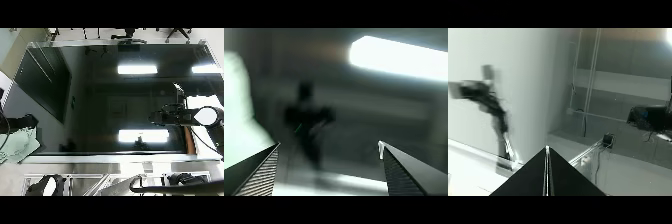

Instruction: Fold the shirts.

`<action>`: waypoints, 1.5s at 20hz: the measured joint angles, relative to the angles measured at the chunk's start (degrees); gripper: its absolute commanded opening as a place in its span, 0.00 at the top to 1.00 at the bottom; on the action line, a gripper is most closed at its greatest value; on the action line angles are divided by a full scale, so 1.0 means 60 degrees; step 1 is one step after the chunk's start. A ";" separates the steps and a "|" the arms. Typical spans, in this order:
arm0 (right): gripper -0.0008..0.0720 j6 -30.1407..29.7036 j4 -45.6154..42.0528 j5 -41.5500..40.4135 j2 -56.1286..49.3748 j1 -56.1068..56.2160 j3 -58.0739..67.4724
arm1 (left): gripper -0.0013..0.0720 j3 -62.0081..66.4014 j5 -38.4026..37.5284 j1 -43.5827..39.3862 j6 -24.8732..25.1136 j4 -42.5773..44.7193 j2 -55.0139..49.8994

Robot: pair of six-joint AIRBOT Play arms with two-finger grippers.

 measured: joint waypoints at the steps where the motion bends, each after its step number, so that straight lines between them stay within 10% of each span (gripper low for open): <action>1: 0.96 0.0000 0.0004 0.0000 0.0000 0.0000 0.0000 | 0.03 0.0022 -0.0095 0.0346 -0.0138 0.0375 -0.0342; 14: 0.96 0.0004 0.0000 -0.0062 0.0000 0.0000 0.0000 | 0.03 0.0095 0.0488 0.3920 -0.0546 0.1632 -0.4754; 19: 0.96 0.0000 0.0000 -0.0076 0.0000 0.0000 0.0000 | 0.96 0.0098 0.2102 0.4022 -0.0546 0.1632 -0.5439; 30: 0.96 0.0000 0.0004 -0.0084 -0.0004 0.0000 0.0000 | 0.96 0.2080 0.1851 0.2029 0.0222 -0.2084 -0.4160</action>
